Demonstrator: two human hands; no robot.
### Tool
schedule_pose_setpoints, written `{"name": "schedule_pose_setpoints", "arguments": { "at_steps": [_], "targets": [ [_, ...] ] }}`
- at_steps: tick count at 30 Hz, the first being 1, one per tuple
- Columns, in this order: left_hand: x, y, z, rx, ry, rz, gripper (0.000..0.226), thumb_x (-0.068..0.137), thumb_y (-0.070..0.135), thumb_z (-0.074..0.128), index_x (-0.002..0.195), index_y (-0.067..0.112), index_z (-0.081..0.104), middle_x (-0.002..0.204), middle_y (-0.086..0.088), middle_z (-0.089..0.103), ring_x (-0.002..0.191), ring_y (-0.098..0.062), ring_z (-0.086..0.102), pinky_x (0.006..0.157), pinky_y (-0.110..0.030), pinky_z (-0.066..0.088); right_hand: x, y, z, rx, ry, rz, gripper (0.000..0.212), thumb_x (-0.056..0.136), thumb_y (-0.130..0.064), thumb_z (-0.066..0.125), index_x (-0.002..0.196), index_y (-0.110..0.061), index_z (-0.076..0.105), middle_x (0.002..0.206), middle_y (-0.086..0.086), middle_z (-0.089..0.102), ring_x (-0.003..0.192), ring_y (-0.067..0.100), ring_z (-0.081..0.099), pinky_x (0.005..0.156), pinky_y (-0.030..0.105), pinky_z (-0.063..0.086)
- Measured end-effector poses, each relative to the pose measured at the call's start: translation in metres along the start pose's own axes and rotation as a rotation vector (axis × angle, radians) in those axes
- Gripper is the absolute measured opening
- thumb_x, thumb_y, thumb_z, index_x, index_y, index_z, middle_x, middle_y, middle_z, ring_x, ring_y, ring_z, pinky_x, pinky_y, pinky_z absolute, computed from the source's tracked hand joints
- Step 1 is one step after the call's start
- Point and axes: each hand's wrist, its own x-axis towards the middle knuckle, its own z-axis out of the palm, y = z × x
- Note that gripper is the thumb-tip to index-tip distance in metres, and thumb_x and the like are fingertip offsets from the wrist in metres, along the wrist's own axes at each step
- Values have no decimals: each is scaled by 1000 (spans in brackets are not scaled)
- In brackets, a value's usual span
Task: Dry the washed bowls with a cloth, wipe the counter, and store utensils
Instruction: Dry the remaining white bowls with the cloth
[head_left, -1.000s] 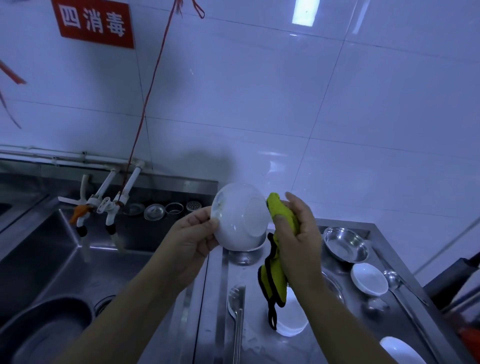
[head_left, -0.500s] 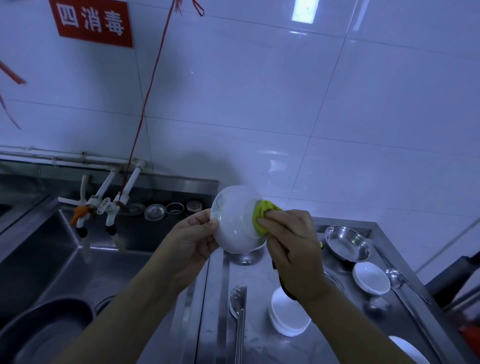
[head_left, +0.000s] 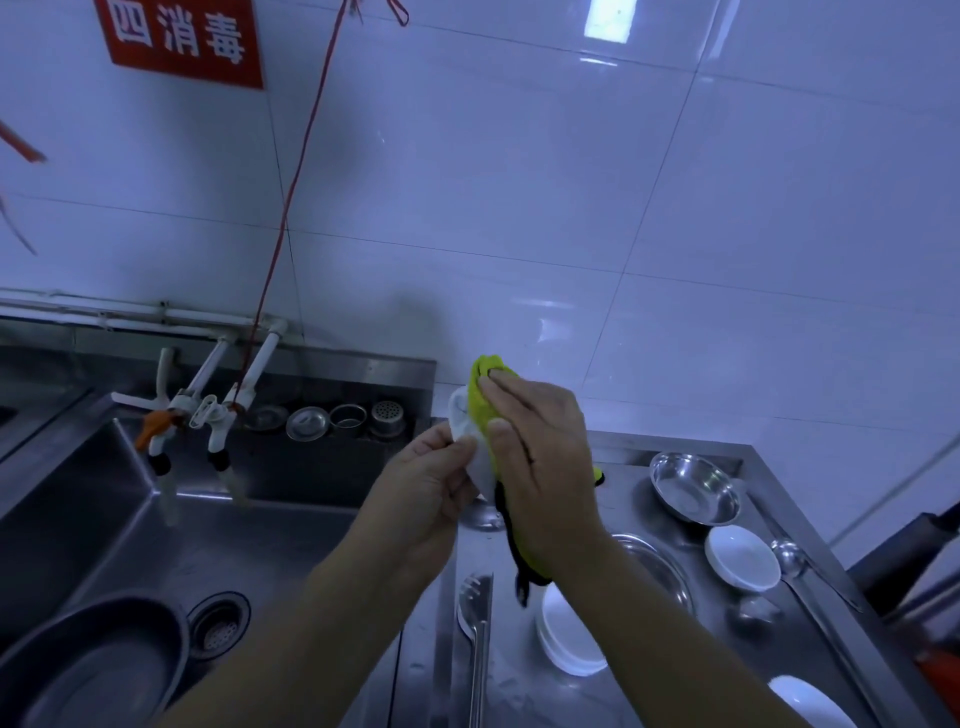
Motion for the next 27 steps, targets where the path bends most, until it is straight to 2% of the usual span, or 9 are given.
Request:
{"name": "schedule_pose_setpoints", "arguments": {
  "at_steps": [3, 6, 9, 12, 14, 17, 19, 23, 27],
  "targets": [
    [2, -4, 5, -89, 60, -44, 17, 93, 5, 44, 98, 3, 61, 78, -8, 69, 65, -13, 67, 63, -22, 55, -13, 2, 13, -103, 28, -86, 36, 97, -24, 44, 121, -6, 65, 126, 3, 61, 114, 22, 54, 92, 45, 43],
    [1, -7, 5, -205, 99, -108, 23, 90, 10, 48, 109, 4, 60, 89, -8, 65, 78, -15, 61, 76, -24, 49, -31, 10, 18, -252, 66, -226, 35, 99, -26, 42, 125, -11, 61, 132, 3, 57, 121, 22, 50, 94, 47, 41],
    [-2, -11, 4, -366, 164, -156, 19, 94, 6, 44, 101, -4, 60, 76, -14, 72, 65, -17, 70, 65, -26, 57, -46, 23, 14, -251, 127, -291, 36, 102, -26, 38, 124, -11, 61, 133, 5, 55, 123, 21, 47, 97, 44, 37],
    [-7, -12, 0, -431, 196, -157, 18, 94, 4, 45, 95, -5, 60, 77, -19, 72, 66, -21, 72, 76, -34, 57, -53, 31, 11, -171, 196, -185, 37, 101, -25, 34, 122, -11, 62, 130, 5, 54, 121, 18, 46, 99, 38, 35],
    [-9, -15, -4, -426, 188, -155, 18, 93, 5, 45, 93, -3, 61, 81, -18, 73, 69, -21, 72, 79, -36, 56, -53, 31, 8, -53, 255, 38, 36, 97, -23, 36, 122, -14, 60, 129, -1, 54, 119, 15, 46, 101, 34, 37],
    [-12, -19, -10, -371, 108, -154, 23, 93, 8, 45, 106, -1, 62, 102, -16, 72, 94, -21, 69, 78, -38, 56, -50, 30, -3, 284, 302, 468, 38, 93, -23, 37, 119, -24, 65, 120, -9, 61, 117, 13, 53, 100, 41, 42],
    [-10, -23, -17, -298, 35, -135, 27, 93, 10, 44, 112, 2, 62, 111, -13, 69, 102, -20, 66, 85, -35, 54, -45, 34, -12, 453, 254, 601, 36, 94, -20, 41, 116, -28, 67, 117, -11, 65, 115, 11, 57, 101, 40, 44],
    [-9, -32, -23, -34, -87, -95, 36, 79, 13, 53, 112, 2, 63, 105, -11, 72, 92, -17, 69, 72, -26, 58, -35, 37, -29, 497, 74, 632, 37, 97, -1, 41, 108, -19, 71, 114, -5, 69, 111, 13, 61, 98, 38, 46],
    [-9, -42, -21, 307, -185, -53, 23, 82, 16, 55, 93, 14, 75, 96, -11, 73, 87, -19, 69, 69, -27, 54, -32, 32, -42, 277, -23, 429, 34, 92, -9, 45, 102, -28, 72, 107, -14, 69, 109, 13, 58, 94, 26, 43]
  ]
}}
